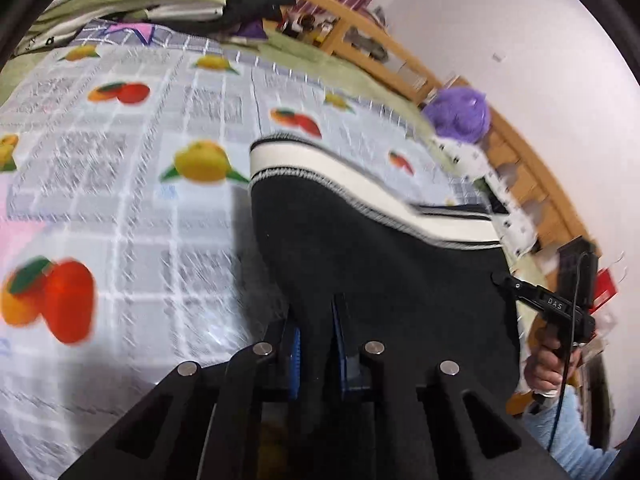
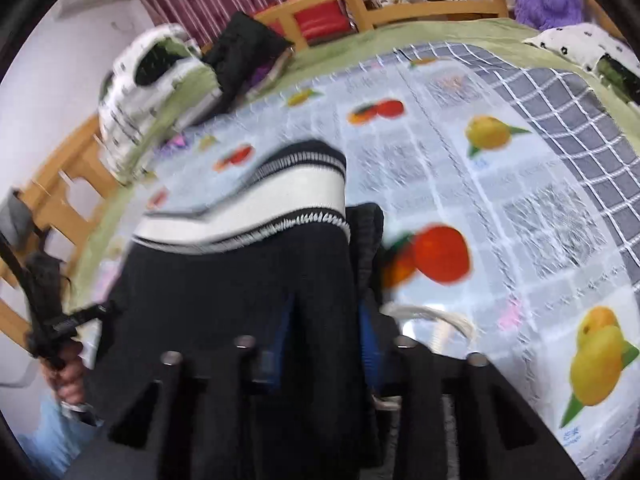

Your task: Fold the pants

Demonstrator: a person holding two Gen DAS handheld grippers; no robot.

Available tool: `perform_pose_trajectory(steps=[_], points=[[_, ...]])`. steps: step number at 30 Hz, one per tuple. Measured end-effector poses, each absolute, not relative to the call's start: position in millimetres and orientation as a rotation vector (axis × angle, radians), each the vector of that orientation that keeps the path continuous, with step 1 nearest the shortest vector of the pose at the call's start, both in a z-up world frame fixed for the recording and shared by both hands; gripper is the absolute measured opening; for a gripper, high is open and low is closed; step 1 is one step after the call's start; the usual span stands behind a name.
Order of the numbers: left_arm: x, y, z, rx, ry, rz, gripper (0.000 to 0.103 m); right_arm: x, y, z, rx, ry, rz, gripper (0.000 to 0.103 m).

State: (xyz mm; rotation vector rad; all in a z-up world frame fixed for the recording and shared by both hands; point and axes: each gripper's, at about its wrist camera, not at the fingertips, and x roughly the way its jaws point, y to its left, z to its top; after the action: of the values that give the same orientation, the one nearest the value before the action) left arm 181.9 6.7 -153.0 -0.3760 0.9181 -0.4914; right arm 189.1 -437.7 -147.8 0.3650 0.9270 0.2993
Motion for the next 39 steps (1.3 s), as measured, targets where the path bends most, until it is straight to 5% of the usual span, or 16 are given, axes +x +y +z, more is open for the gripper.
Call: perform_pose_trajectory(steps=[10, 15, 17, 19, 28, 33, 39], points=[[219, 98, -128, -0.275, 0.886, -0.247, 0.015, 259, -338, -164, 0.378, 0.924, 0.439, 0.024], [213, 105, -131, -0.143, 0.914, -0.062, 0.028, 257, -296, -162, 0.120, 0.871, 0.359, 0.037], [204, 106, -123, -0.084, 0.882, -0.007, 0.045, 247, -293, -147, 0.009, 0.842, 0.308, 0.038], [201, 104, -115, -0.115, 0.842, -0.055, 0.048, 237, -298, -128, -0.026, 0.779, 0.275, 0.038], [284, 38, -114, -0.053, 0.797, -0.177, 0.048, 289, -222, -118, -0.082, 0.698, 0.351, 0.037], [312, 43, -150, -0.080, 0.826, -0.124, 0.048, 324, -227, -160, -0.074, 0.803, 0.298, 0.019], [309, 42, -147, -0.059, 0.857, -0.127, 0.048, 324, -213, -161, -0.166, 0.807, 0.250, 0.019]])
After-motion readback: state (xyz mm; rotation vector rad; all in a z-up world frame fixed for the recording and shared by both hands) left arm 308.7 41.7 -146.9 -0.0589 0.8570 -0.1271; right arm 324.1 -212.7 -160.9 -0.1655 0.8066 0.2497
